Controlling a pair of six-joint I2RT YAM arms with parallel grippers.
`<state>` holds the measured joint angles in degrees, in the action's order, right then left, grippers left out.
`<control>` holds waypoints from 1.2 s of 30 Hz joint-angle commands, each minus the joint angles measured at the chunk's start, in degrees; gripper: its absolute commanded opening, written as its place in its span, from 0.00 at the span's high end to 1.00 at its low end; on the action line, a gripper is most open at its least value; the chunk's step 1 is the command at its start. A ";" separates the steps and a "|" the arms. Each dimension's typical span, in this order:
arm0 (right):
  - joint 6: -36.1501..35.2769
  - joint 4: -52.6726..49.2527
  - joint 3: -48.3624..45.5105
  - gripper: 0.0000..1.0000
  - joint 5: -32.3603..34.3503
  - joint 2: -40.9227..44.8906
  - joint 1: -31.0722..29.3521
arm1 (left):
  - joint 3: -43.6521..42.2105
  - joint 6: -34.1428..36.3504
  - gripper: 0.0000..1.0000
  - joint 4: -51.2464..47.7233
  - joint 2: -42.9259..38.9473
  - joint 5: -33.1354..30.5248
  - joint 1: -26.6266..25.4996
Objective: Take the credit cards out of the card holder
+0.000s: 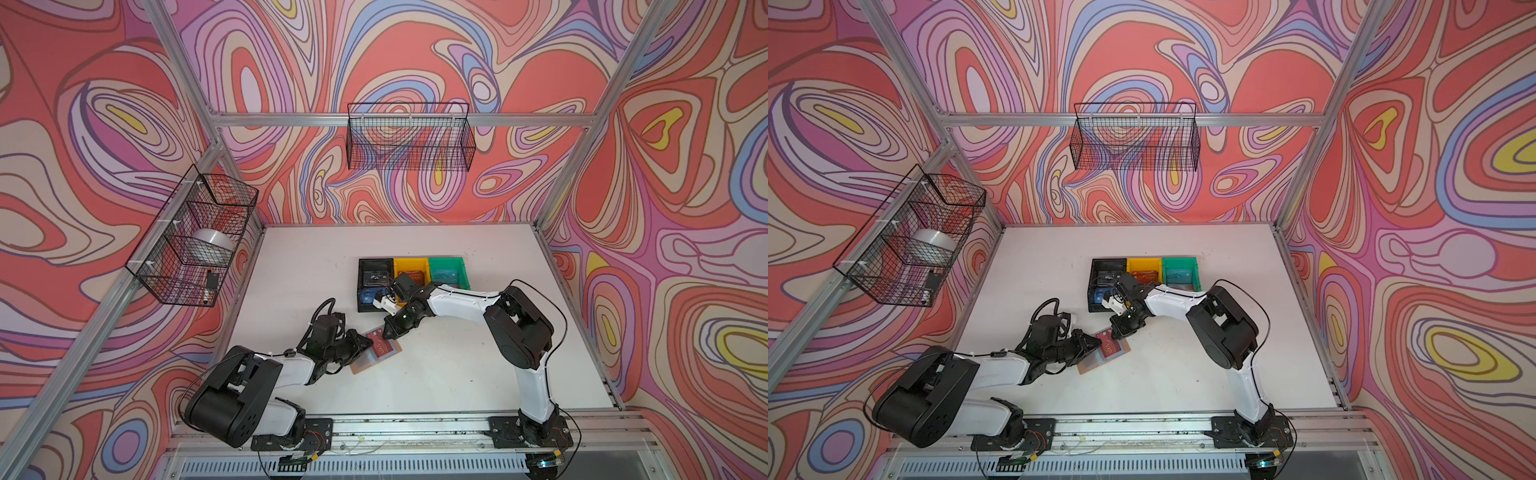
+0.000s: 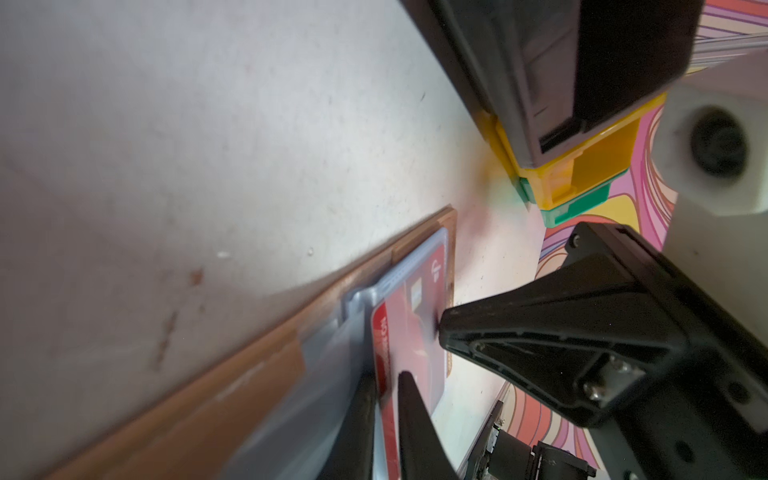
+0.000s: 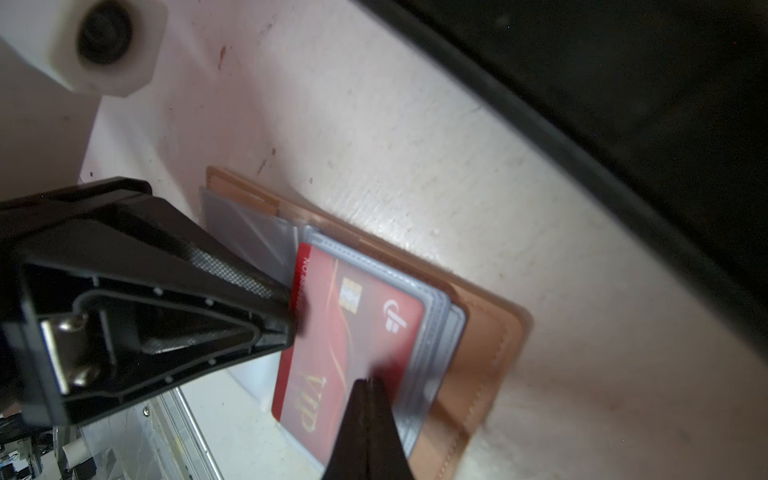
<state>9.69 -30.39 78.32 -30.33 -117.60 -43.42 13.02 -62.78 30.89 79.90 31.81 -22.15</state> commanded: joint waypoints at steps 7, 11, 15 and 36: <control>-0.38 -1.61 -2.48 1.00 2.09 -1.84 -0.06 | -0.96 0.12 0.86 0.52 1.18 -1.51 -0.69; -0.31 -1.60 -2.41 1.00 1.96 -1.80 -0.05 | -1.35 -0.06 0.89 1.28 1.36 -1.45 -0.77; -0.20 -1.51 -2.47 0.99 1.94 -1.84 -0.02 | -1.47 -0.06 0.92 1.25 1.01 -1.45 -0.74; 0.67 -1.56 -3.05 0.99 1.83 -1.54 0.79 | -4.46 0.74 1.00 -0.91 -0.06 -1.46 -0.71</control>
<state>10.17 -29.15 77.49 -31.64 -117.60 -43.09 10.94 -62.78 33.80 79.96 31.09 -22.46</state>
